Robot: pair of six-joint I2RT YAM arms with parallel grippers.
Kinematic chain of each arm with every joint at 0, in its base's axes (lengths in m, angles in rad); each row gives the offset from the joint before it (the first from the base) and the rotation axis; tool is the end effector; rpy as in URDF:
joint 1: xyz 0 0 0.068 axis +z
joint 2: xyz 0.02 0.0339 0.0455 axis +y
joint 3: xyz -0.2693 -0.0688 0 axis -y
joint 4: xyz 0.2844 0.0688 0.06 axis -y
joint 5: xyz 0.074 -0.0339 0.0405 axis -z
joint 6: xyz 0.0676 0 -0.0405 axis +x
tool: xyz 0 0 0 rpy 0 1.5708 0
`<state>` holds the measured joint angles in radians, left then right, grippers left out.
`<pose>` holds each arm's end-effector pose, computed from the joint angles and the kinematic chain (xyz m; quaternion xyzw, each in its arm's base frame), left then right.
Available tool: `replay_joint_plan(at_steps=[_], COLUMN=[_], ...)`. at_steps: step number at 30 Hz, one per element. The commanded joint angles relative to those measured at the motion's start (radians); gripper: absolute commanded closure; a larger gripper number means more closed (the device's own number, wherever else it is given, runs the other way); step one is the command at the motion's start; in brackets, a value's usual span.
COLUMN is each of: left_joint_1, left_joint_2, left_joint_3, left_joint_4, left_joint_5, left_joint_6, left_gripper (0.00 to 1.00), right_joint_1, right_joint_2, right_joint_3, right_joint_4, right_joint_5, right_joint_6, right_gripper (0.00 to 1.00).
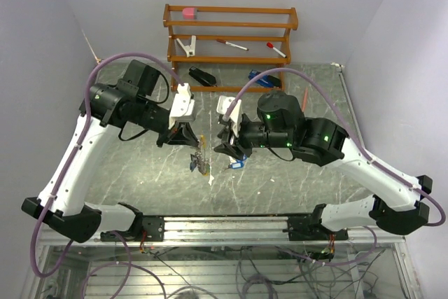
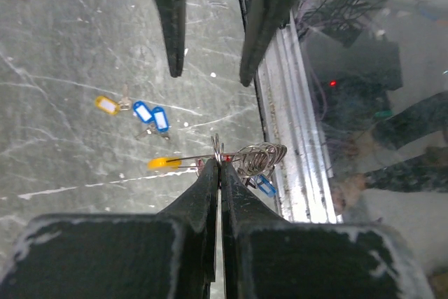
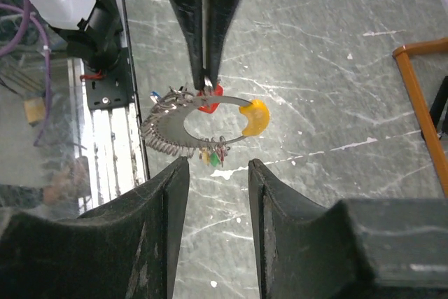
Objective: Put the keys on the keyring
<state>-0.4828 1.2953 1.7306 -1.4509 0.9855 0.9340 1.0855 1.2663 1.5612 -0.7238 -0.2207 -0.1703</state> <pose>0.1846 -0.1604 0.4524 0.6497 0.5591 -0.3894 0.3371 0.1368 0.2910 0.4523 -0.5394 0.6418 0.3204 0.4409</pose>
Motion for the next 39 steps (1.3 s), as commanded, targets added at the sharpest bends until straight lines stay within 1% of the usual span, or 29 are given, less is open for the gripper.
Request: replay_joint_plan(at_steps=[1, 3, 6, 11, 14, 17, 20, 23, 25, 29, 33, 39], left_joint_1=[-0.009, -0.01, -0.01, -0.01, -0.01, -0.01, -0.009, -0.01, -0.011, -0.017, -0.029, -0.04], left_joint_2=[-0.011, -0.011, -0.001, 0.006, 0.008, 0.002, -0.024, -0.033, -0.023, 0.009, -0.01, -0.033], left_joint_3=[-0.059, -0.075, -0.089, -0.1, -0.089, -0.065, -0.077, -0.075, -0.051, -0.011, -0.036, -0.033], left_joint_4=[0.141, 0.169, 0.188, 0.215, 0.186, 0.135, 0.122, 0.086, 0.053, -0.012, 0.018, 0.005], left_joint_5=[0.072, 0.068, 0.074, 0.054, 0.059, 0.049, 0.054, 0.068, 0.064, 0.067, 0.032, -0.038], left_joint_6=[-0.208, -0.27, -0.338, -0.366, -0.314, -0.226, -0.166, -0.101, -0.076, -0.036, -0.058, -0.019], left_gripper=[0.93, 0.93, 0.93, 0.93, 0.93, 0.93, 0.93, 0.93, 0.93, 0.93, 0.93, 0.93], right_joint_1=[0.05, 0.079, 0.117, 0.165, 0.174, 0.174, 0.174, 0.172, 0.171, 0.162, 0.138, 0.092], right_joint_2=[-0.019, -0.018, -0.011, 0.011, 0.013, -0.014, -0.071, -0.118, -0.116, -0.055, -0.008, 0.021], right_joint_3=[-0.009, -0.011, -0.005, -0.002, -0.001, -0.009, -0.048, -0.095, -0.098, -0.067, -0.044, -0.006], right_joint_4=[-0.026, -0.034, -0.04, -0.059, -0.056, -0.008, 0.088, 0.171, 0.172, 0.14, 0.136, 0.123], right_joint_5=[0.086, 0.13, 0.158, 0.186, 0.196, 0.21, 0.21, 0.199, 0.198, 0.198, 0.172, 0.092], right_joint_6=[-0.068, -0.089, -0.115, -0.156, -0.173, -0.164, -0.118, -0.063, -0.043, -0.007, 0.019, 0.058], right_gripper=[0.6, 0.6, 0.6, 0.61, 0.63, 0.67, 0.69, 0.69, 0.7, 0.7, 0.72, 0.74])
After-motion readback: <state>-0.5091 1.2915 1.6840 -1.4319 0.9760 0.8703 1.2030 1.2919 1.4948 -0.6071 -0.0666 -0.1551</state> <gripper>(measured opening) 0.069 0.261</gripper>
